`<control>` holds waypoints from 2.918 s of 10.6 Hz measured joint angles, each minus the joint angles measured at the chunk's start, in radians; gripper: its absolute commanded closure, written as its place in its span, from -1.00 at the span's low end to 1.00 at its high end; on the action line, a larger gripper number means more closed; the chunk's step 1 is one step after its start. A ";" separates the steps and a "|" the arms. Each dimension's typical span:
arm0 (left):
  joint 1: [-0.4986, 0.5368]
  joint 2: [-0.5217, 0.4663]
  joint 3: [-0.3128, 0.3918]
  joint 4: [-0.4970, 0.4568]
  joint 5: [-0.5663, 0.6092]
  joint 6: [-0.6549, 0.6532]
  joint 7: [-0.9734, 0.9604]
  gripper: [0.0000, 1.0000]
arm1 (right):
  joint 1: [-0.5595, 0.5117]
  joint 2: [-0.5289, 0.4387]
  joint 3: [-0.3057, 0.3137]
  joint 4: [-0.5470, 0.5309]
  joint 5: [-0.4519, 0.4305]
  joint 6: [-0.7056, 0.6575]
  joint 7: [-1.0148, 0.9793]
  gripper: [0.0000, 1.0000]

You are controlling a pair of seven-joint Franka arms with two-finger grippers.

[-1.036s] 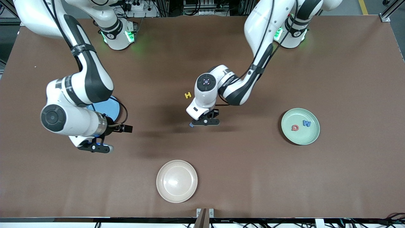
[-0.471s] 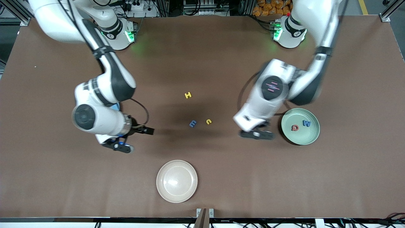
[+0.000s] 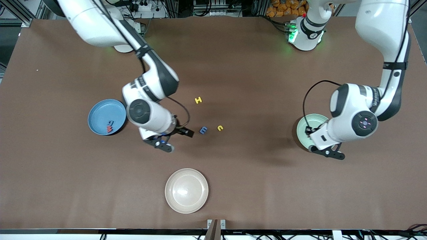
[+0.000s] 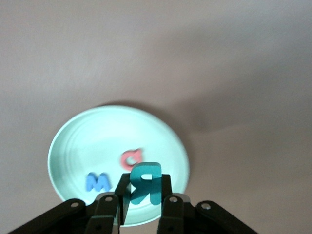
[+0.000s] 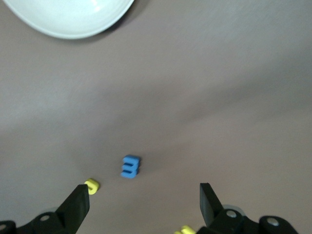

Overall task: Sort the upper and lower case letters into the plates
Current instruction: 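Put R on green plate with the left gripper while the right gripper returns, then grasp the blue E with the right gripper while the left gripper withdraws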

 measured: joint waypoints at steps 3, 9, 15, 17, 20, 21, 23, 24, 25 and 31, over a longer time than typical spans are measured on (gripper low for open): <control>0.027 0.070 -0.005 -0.035 0.000 0.025 0.003 -0.99 | 0.059 0.044 -0.002 -0.006 -0.001 0.058 0.098 -1.00; 0.054 0.020 -0.044 0.012 0.000 0.026 0.003 -1.00 | 0.065 0.188 -0.007 -0.017 -0.001 0.224 0.292 -1.00; 0.050 -0.167 -0.101 0.130 0.000 -0.180 0.003 -1.00 | 0.091 0.214 -0.006 -0.015 -0.003 0.225 0.293 -1.00; 0.050 -0.214 -0.104 0.131 0.000 -0.232 -0.010 -1.00 | 0.101 0.216 -0.006 -0.012 -0.004 0.225 0.293 -1.00; 0.050 -0.283 -0.108 0.127 0.000 -0.292 -0.054 -1.00 | 0.104 0.223 -0.007 -0.004 -0.006 0.225 0.293 -0.87; 0.050 -0.311 -0.109 0.120 0.000 -0.298 -0.071 -1.00 | 0.104 0.224 -0.007 -0.003 -0.006 0.225 0.293 -0.68; 0.050 -0.368 -0.109 0.083 0.000 -0.304 -0.122 -1.00 | 0.104 0.226 -0.007 -0.002 -0.007 0.226 0.293 -0.52; 0.050 -0.388 -0.110 0.062 0.000 -0.304 -0.141 -1.00 | 0.104 0.226 -0.007 -0.001 -0.007 0.225 0.293 -0.47; 0.050 -0.403 -0.110 0.043 0.000 -0.304 -0.155 -1.00 | 0.104 0.226 -0.007 0.000 -0.007 0.223 0.293 -0.27; 0.054 -0.488 -0.110 -0.024 0.000 -0.304 -0.188 -1.00 | 0.104 0.226 -0.005 0.012 -0.007 0.220 0.293 0.30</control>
